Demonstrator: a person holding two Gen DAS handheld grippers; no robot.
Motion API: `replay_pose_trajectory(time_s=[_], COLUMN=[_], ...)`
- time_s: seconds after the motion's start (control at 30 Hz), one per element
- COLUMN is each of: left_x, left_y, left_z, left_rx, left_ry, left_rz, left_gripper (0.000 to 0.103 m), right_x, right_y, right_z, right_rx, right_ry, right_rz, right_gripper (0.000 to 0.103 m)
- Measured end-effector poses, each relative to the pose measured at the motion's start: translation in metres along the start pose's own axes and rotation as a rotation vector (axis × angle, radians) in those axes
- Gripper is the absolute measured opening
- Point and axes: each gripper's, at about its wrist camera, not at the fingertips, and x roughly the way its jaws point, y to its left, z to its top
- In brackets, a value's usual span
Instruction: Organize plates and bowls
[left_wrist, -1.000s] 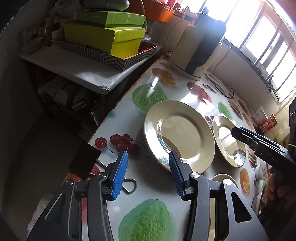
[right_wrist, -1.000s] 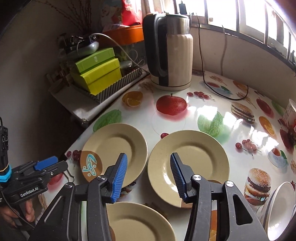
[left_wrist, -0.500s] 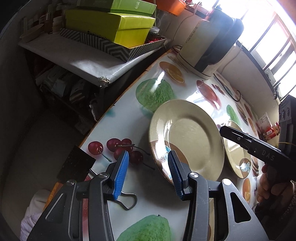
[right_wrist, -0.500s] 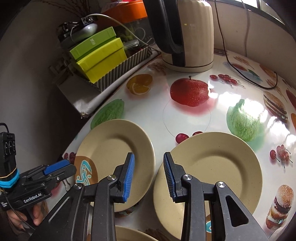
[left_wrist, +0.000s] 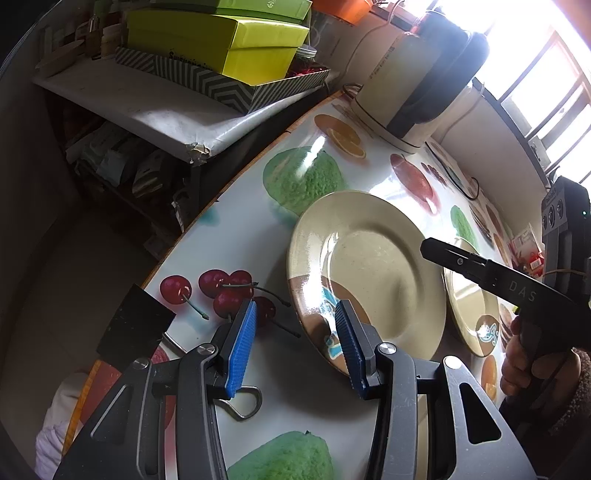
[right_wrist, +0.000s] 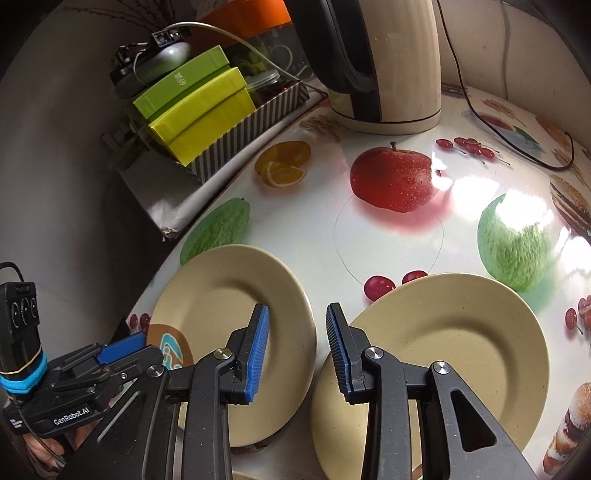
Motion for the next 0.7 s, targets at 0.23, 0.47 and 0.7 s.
replay_pose_trajectory(time_s=[0.23,0.47,0.7], left_x=[0.0023,0.0038,0.0031], left_y=[-0.0030,-0.0065,-0.0082], left_z=[0.0013,0.0011,0.0028], left_rx=[-0.006,-0.004,-0.005], left_ry=[0.000,-0.006,-0.016], left_rz=[-0.004,0.004,0.015], left_gripper=[0.042,0.025,0.022], right_x=[0.0054,0.0088,0.0083], right_y=[0.0003,-0.0048,-0.0039], right_z=[-0.0001,-0.0017,-0.0021], right_rx=[0.004,0.042,0.045], right_ry=[0.014,0.014,0.010], right_rz=[0.011,0.032,0.027], right_gripper=[0.022,0.018,0.018])
